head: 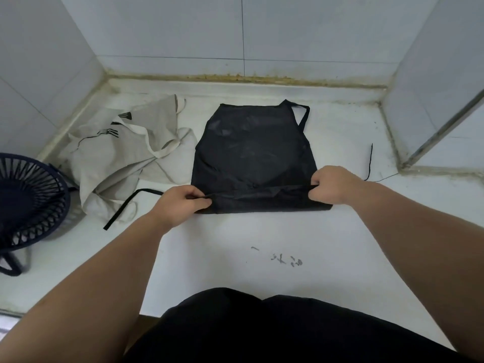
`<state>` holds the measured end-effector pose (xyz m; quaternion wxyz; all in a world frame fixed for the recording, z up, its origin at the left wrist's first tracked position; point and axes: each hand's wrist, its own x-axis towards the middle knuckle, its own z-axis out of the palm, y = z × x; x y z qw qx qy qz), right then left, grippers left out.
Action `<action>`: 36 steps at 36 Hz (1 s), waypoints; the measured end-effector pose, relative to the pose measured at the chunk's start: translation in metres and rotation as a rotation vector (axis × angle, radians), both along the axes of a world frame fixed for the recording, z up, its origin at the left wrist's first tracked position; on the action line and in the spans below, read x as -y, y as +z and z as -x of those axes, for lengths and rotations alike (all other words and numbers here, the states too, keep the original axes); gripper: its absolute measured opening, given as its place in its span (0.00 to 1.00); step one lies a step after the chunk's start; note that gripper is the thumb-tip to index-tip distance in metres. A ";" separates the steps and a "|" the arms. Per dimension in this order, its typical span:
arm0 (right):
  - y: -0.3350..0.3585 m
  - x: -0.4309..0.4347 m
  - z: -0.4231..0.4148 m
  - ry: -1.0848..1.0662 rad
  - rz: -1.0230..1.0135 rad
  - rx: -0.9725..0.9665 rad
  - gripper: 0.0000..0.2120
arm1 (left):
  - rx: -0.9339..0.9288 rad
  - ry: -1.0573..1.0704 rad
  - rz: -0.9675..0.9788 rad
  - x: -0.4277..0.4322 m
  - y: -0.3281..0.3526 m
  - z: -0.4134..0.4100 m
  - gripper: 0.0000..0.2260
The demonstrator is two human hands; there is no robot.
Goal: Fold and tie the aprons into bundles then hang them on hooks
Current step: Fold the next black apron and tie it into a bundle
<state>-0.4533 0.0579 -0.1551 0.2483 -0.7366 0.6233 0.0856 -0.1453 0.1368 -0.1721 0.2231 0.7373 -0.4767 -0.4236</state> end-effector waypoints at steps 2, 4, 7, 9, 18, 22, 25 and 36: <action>-0.005 0.005 0.006 -0.178 -0.047 0.165 0.10 | -0.108 0.098 0.014 0.001 -0.004 -0.006 0.05; -0.011 0.008 0.012 -0.359 -0.093 0.325 0.07 | -0.206 0.173 0.007 0.003 -0.009 -0.012 0.08; -0.025 0.011 0.019 -0.531 -0.136 0.468 0.08 | -0.233 0.228 0.006 0.007 -0.017 -0.013 0.07; -0.034 0.009 0.020 -0.595 -0.131 0.518 0.10 | -0.166 0.260 0.036 0.010 -0.023 -0.010 0.04; -0.058 0.003 0.007 -0.500 0.089 0.279 0.16 | 0.280 0.304 0.063 0.017 -0.047 0.008 0.11; -0.062 0.002 0.001 -0.502 0.167 0.109 0.19 | 0.376 0.363 0.020 0.021 -0.052 0.015 0.14; -0.064 0.003 -0.003 -0.468 0.197 0.018 0.20 | 0.475 0.366 0.011 0.023 -0.050 0.024 0.17; -0.064 0.002 -0.016 -0.471 0.403 -0.026 0.22 | 0.779 -0.645 0.079 0.023 -0.061 0.064 0.28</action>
